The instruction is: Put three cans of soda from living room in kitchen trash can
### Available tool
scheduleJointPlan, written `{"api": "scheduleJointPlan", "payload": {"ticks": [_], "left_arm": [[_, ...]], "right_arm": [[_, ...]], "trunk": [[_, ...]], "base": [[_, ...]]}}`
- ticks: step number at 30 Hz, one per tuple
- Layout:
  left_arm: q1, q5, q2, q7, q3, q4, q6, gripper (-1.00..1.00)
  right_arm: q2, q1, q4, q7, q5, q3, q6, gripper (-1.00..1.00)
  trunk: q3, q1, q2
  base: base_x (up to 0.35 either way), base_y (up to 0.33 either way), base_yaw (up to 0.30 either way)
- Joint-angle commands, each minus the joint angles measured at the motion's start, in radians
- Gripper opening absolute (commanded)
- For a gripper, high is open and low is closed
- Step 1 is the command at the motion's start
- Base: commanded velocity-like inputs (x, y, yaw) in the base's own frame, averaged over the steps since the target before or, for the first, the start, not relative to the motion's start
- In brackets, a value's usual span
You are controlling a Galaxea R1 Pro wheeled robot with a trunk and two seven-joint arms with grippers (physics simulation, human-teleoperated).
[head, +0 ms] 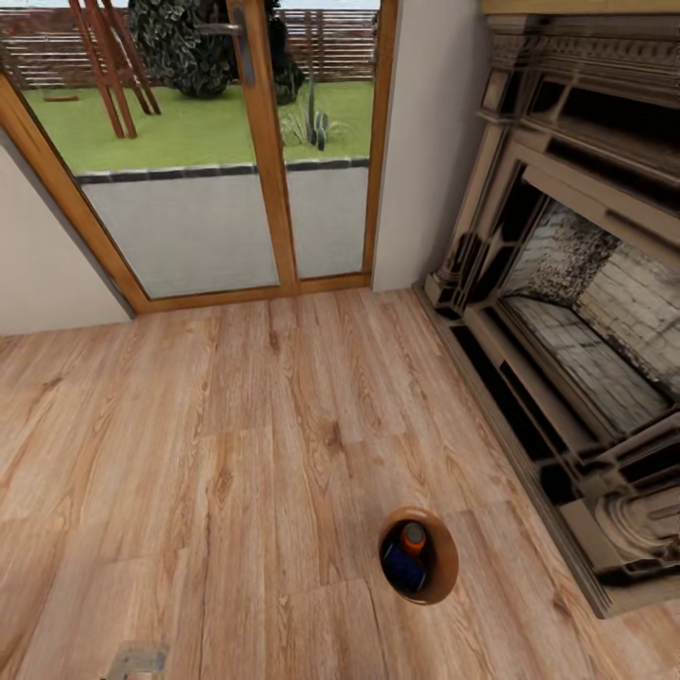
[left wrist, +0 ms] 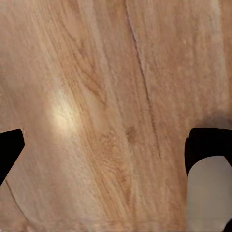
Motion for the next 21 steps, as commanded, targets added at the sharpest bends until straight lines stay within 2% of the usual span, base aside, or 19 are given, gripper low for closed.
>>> {"api": "scheduleJointPlan", "payload": {"ticks": [1, 6, 7, 9, 10, 13, 14, 16, 19, 21], "left_arm": [[0.0, 0.0, -0.004, 0.0, 0.0, 0.016, -0.002, 1.0], [0.002, -0.001, -0.037, 0.0, 0.0, 0.077, -0.009, 1.0], [0.01, -0.001, -0.05, -0.001, 0.0, 0.099, -0.011, 1.0], [0.022, -0.001, -0.058, -0.001, 0.0, 0.115, -0.013, 1.0], [0.039, -0.001, -0.066, -0.001, 0.001, 0.131, -0.014, 1.0], [0.059, 0.001, -0.069, -0.001, 0.003, 0.144, -0.015, 1.0], [0.107, 0.004, -0.071, -0.002, 0.004, 0.163, -0.018, 1.0], [0.126, 0.005, -0.068, -0.002, 0.006, 0.167, -0.026, 1.0], [0.152, 0.006, -0.065, -0.002, 0.007, 0.171, -0.046, 1.0], [0.174, 0.005, -0.063, -0.002, 0.008, 0.175, -0.059, 1.0]], "right_arm": [[-0.001, 0.0, 0.017, -0.001, -0.001, -0.008, -0.008, 1.0], [-0.004, 0.0, 0.099, -0.063, -0.002, -0.031, -0.031, 1.0], [-0.002, 0.0, 0.13, -0.102, -0.003, -0.036, -0.035, 1.0], [0.0, 0.0, 0.159, -0.139, -0.003, -0.038, -0.038, 1.0], [0.002, 0.0, 0.2, -0.184, -0.003, -0.041, -0.043, 1.0], [0.003, 0.0, 0.237, -0.211, -0.003, -0.042, -0.069, 1.0], [0.002, 0.001, 0.305, -0.233, -0.004, -0.049, -0.114, 1.0], [0.0, 0.006, 0.326, -0.237, -0.004, -0.052, -0.124, 1.0], [-0.002, 0.035, 0.343, -0.24, -0.011, -0.061, -0.137, 1.0], [-0.003, 0.074, 0.351, -0.242, -0.028, -0.076, -0.177, 1.0]], "trunk": [[0.003, -0.004, 0.007], [0.019, -0.023, 0.042], [0.022, -0.027, 0.049], [0.028, -0.035, 0.063], [0.032, -0.038, 0.07], [0.041, -0.05, 0.091], [0.044, -0.054, 0.098], [0.05, -0.061, 0.112], [0.06, -0.073, 0.133], [0.066, -0.081, 0.147]], "base": [[0.0, 0.0, 0.0], [0.0, 0.0, 0.0], [0.0, 0.0, 0.0], [0.0, 0.0, 0.0], [0.0, 0.0, 0.0], [0.0, 0.0, 0.0], [0.0, 0.0, 0.0], [0.0, 0.0, 0.0], [0.0, 0.0, 0.0], [0.0, 0.0, 0.0]]}}
